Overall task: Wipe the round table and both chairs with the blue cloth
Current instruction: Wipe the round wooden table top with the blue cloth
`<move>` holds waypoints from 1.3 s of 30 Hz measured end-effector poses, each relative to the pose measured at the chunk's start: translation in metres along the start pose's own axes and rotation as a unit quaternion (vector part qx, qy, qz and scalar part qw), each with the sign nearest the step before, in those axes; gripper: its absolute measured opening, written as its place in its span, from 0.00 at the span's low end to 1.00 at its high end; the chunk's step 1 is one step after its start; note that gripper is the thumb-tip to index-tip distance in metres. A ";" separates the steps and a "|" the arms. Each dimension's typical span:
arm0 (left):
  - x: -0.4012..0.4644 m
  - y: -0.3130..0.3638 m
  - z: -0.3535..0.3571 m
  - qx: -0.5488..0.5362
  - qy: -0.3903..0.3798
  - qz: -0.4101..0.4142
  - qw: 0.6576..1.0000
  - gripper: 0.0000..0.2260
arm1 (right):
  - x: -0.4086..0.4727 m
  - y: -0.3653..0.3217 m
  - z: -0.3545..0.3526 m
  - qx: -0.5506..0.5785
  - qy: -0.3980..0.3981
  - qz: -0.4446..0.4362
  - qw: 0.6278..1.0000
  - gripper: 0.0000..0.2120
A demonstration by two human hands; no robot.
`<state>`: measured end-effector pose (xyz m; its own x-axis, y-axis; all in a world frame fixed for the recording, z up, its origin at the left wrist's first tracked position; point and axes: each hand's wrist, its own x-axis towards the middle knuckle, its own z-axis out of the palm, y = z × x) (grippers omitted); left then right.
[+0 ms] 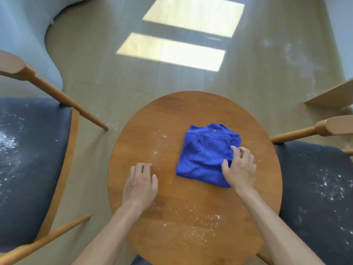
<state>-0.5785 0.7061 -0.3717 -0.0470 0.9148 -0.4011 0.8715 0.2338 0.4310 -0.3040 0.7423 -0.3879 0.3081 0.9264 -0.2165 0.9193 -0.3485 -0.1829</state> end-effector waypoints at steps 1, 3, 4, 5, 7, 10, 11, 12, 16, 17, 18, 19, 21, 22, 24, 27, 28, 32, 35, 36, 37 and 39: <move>0.008 0.013 0.004 -0.008 -0.002 0.016 1.000 0.17 | -0.005 0.004 -0.001 -0.009 -0.020 0.035 0.999 0.25; 0.026 0.045 0.014 -0.012 -0.021 0.054 0.998 0.16 | -0.012 0.011 -0.002 -0.015 -0.055 0.072 0.996 0.26; 0.035 0.061 0.018 -0.018 -0.033 0.058 0.998 0.16 | -0.012 0.012 -0.003 -0.002 -0.068 0.089 0.994 0.26; 0.044 0.075 0.022 -0.030 -0.049 0.047 0.997 0.16 | -0.011 0.012 -0.004 0.020 -0.082 0.108 0.991 0.26; 0.060 0.099 0.027 -0.080 -0.080 -0.007 0.994 0.17 | -0.003 0.010 -0.005 0.094 -0.106 0.148 0.979 0.28; 0.081 0.118 0.034 -0.188 -0.094 -0.124 0.970 0.17 | 0.013 0.004 -0.001 0.206 -0.121 0.232 0.943 0.27; 0.086 0.120 0.035 -0.197 -0.100 -0.161 0.962 0.17 | 0.017 0.003 -0.001 0.232 -0.125 0.248 0.932 0.21; 0.090 0.121 0.037 -0.192 -0.110 -0.187 0.957 0.15 | 0.019 0.002 -0.001 0.249 -0.129 0.255 0.925 0.14; 0.096 0.122 0.037 -0.218 -0.127 -0.203 0.946 0.03 | 0.021 0.007 -0.003 0.279 -0.118 0.224 0.926 0.06; 0.095 0.122 0.035 -0.238 -0.127 -0.200 0.942 0.04 | 0.021 0.008 -0.006 0.289 -0.111 0.216 0.926 0.06; 0.095 0.123 0.032 -0.255 -0.128 -0.199 0.938 0.06 | 0.021 0.009 -0.008 0.301 -0.108 0.215 0.923 0.05; 0.093 0.123 0.029 -0.267 -0.131 -0.198 0.934 0.06 | 0.021 0.010 -0.012 0.317 -0.107 0.217 0.917 0.05; 0.091 0.124 0.024 -0.278 -0.145 -0.192 0.930 0.07 | 0.021 0.011 -0.017 0.332 -0.115 0.225 0.909 0.05; 0.090 0.124 0.023 -0.280 -0.153 -0.187 0.929 0.08 | 0.020 0.011 -0.020 0.330 -0.123 0.224 0.909 0.06; 0.089 0.124 0.022 -0.281 -0.165 -0.174 0.929 0.09 | 0.021 0.010 -0.025 0.319 -0.139 0.222 0.911 0.08; 0.088 0.127 0.020 -0.287 -0.158 -0.165 0.930 0.11 | 0.027 0.008 -0.030 0.318 -0.161 0.218 0.909 0.10; 0.088 0.127 0.020 -0.297 -0.150 -0.163 0.929 0.11 | 0.029 0.008 -0.030 0.325 -0.163 0.220 0.905 0.11; 0.082 0.126 0.017 -0.336 -0.135 -0.165 0.917 0.11 | 0.028 0.011 -0.032 0.374 -0.170 0.215 0.886 0.10; 0.079 0.120 0.008 -0.346 -0.115 -0.169 0.916 0.11 | 0.024 0.016 -0.035 0.462 -0.165 0.222 0.843 0.11; 0.079 0.118 0.003 -0.360 -0.103 -0.169 0.912 0.14 | 0.024 0.019 -0.037 0.476 -0.157 0.223 0.836 0.11; 0.077 0.116 -0.003 -0.380 -0.090 -0.167 0.905 0.18 | 0.023 0.021 -0.041 0.487 -0.150 0.220 0.832 0.12; 0.073 0.113 -0.014 -0.400 -0.075 -0.142 0.902 0.27 | 0.021 0.023 -0.050 0.509 -0.141 0.209 0.823 0.14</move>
<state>-0.4901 0.8038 -0.3406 -0.0944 0.7396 -0.6664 0.2015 0.6698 0.7147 -0.2647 0.7609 -0.3490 0.3448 0.6757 -0.6515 0.0220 -0.6997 -0.7141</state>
